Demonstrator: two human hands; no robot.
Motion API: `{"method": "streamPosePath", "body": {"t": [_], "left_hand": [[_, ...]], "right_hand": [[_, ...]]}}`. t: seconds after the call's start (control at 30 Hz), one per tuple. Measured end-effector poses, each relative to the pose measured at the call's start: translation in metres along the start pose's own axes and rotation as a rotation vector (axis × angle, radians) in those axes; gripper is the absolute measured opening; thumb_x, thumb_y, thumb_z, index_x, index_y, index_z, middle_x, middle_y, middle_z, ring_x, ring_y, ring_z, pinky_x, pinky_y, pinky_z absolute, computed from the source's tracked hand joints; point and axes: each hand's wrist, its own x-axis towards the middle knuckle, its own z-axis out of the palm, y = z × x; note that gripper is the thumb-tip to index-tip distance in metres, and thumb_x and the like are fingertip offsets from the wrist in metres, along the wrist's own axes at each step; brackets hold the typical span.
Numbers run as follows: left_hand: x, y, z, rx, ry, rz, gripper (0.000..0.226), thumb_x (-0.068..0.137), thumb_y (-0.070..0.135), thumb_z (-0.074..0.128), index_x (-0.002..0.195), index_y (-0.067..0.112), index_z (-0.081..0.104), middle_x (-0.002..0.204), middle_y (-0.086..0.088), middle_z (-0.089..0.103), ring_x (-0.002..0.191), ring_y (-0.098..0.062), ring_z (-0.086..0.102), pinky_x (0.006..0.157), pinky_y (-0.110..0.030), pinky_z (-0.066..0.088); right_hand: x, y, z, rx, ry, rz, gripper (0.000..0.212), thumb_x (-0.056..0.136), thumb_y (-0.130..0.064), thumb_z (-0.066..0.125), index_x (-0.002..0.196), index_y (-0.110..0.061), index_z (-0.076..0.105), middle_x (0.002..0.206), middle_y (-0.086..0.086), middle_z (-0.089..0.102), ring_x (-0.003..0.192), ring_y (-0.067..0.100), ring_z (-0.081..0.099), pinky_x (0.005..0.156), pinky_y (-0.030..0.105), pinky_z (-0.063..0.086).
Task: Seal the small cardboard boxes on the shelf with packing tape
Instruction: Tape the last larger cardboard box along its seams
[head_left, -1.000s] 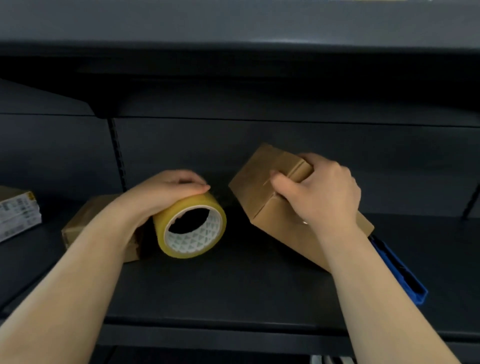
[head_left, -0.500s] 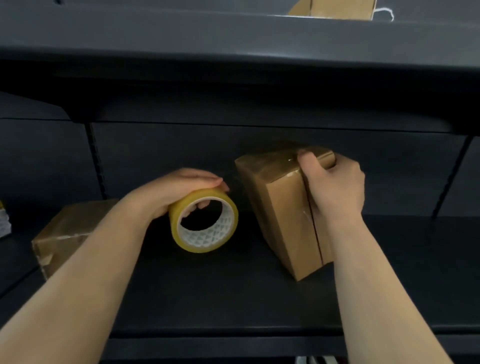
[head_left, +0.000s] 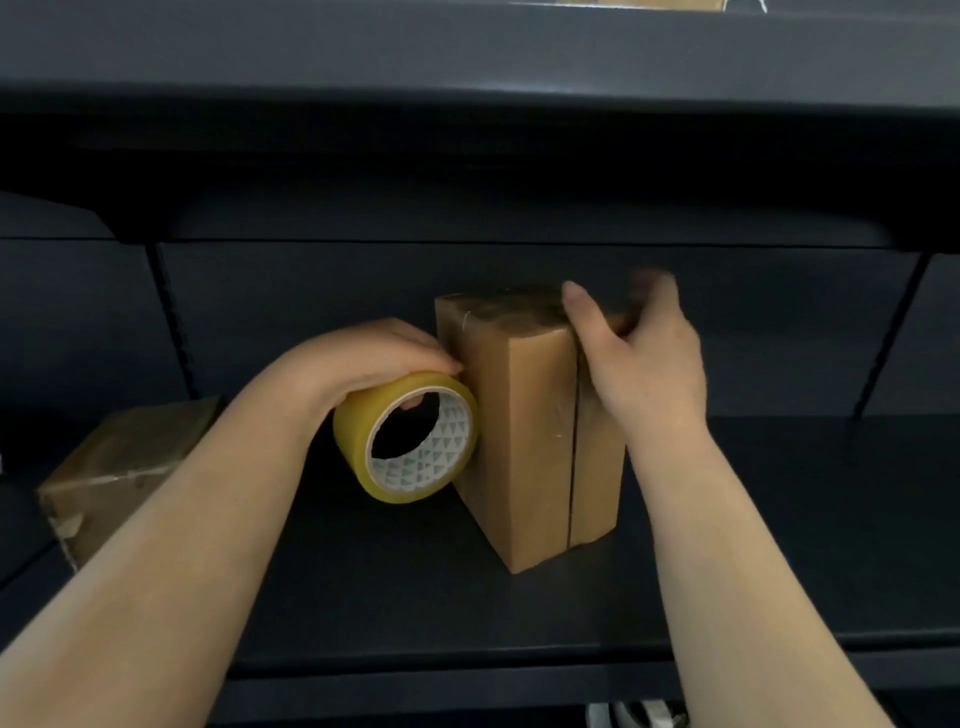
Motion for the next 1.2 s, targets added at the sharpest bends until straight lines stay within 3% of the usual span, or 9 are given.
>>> {"method": "streamPosePath", "body": {"t": [0.07,0.2,0.4,0.6,0.7,0.8,0.87,1.03,1.2], "left_hand": [[0.0,0.001,0.002,-0.012,0.0,0.007,0.021,0.088,0.033,0.059,0.077,0.017,0.067,0.051,0.008,0.061,0.044,-0.003,0.056,0.054,-0.024,0.041],[0.0,0.002,0.004,0.046,0.053,-0.042,0.02,0.087,0.034,0.06,0.084,0.016,0.069,0.045,0.007,0.06,0.036,-0.001,0.054,0.043,-0.018,0.044],[-0.004,-0.021,0.005,-0.235,0.022,0.031,0.025,0.081,0.045,0.062,0.091,0.024,0.073,0.049,0.008,0.062,0.045,-0.002,0.057,0.041,-0.013,0.043],[-0.022,-0.07,0.009,-1.037,-0.277,0.24,0.04,0.06,0.047,0.08,0.083,0.015,0.071,0.046,-0.001,0.053,0.043,-0.015,0.051,0.053,-0.028,0.05],[-0.023,-0.059,0.009,-0.753,-0.121,0.063,0.037,0.051,0.053,0.082,0.061,0.02,0.068,0.041,0.002,0.052,0.038,-0.012,0.049,0.04,-0.022,0.044],[-0.022,-0.044,0.009,-0.264,0.091,-0.115,0.039,0.059,0.058,0.07,0.078,0.025,0.072,0.055,0.002,0.065,0.05,-0.011,0.06,0.038,-0.02,0.044],[-0.021,-0.04,0.004,-0.297,0.151,-0.052,0.045,0.059,0.058,0.066,0.093,0.029,0.068,0.063,0.002,0.069,0.057,-0.012,0.065,0.04,-0.021,0.047],[-0.033,-0.051,-0.01,-0.705,-0.105,0.139,0.046,0.074,0.036,0.059,0.117,0.02,0.058,0.052,-0.001,0.061,0.046,-0.011,0.059,0.045,-0.024,0.05],[-0.025,-0.057,0.01,-0.078,0.038,-0.074,0.026,0.075,0.046,0.068,0.098,0.034,0.066,0.071,0.005,0.07,0.063,-0.009,0.065,0.048,-0.022,0.047]], "right_hand": [[-0.006,-0.015,-0.004,-0.135,0.048,-0.216,0.085,0.07,-0.08,0.043,0.135,-0.026,0.037,0.135,0.003,0.047,0.121,0.025,0.045,0.083,0.038,0.044],[-0.014,-0.03,0.002,-0.503,-0.17,-0.34,0.099,0.056,-0.09,0.036,0.134,-0.03,0.038,0.139,0.005,0.04,0.13,0.036,0.031,0.095,0.06,0.038],[-0.011,-0.014,0.012,-0.511,-0.079,-0.343,0.073,0.068,-0.073,0.045,0.126,-0.03,0.05,0.122,0.001,0.052,0.117,0.035,0.034,0.066,0.036,0.041],[-0.005,-0.009,0.015,-0.551,-0.017,-0.302,0.07,0.072,-0.072,0.044,0.127,-0.029,0.051,0.119,0.002,0.056,0.115,0.036,0.037,0.059,0.032,0.031],[0.0,-0.007,0.01,-0.494,-0.004,-0.242,0.067,0.073,-0.069,0.046,0.127,-0.03,0.052,0.119,0.002,0.056,0.117,0.035,0.037,0.062,0.033,0.03],[0.006,-0.004,0.005,-0.424,-0.01,-0.186,0.063,0.074,-0.067,0.047,0.125,-0.03,0.054,0.118,0.002,0.057,0.117,0.035,0.038,0.065,0.033,0.03],[0.012,-0.001,0.001,-0.389,-0.015,-0.138,0.062,0.074,-0.066,0.049,0.124,-0.03,0.055,0.118,0.002,0.057,0.117,0.035,0.038,0.067,0.034,0.031],[0.022,0.009,-0.006,-0.309,0.006,-0.046,0.064,0.072,-0.065,0.049,0.124,-0.029,0.055,0.115,0.005,0.06,0.117,0.034,0.042,0.069,0.035,0.035],[0.026,0.01,-0.006,-0.322,0.027,-0.041,0.067,0.07,-0.067,0.048,0.122,-0.026,0.057,0.113,0.008,0.062,0.117,0.037,0.045,0.072,0.036,0.04]]}}
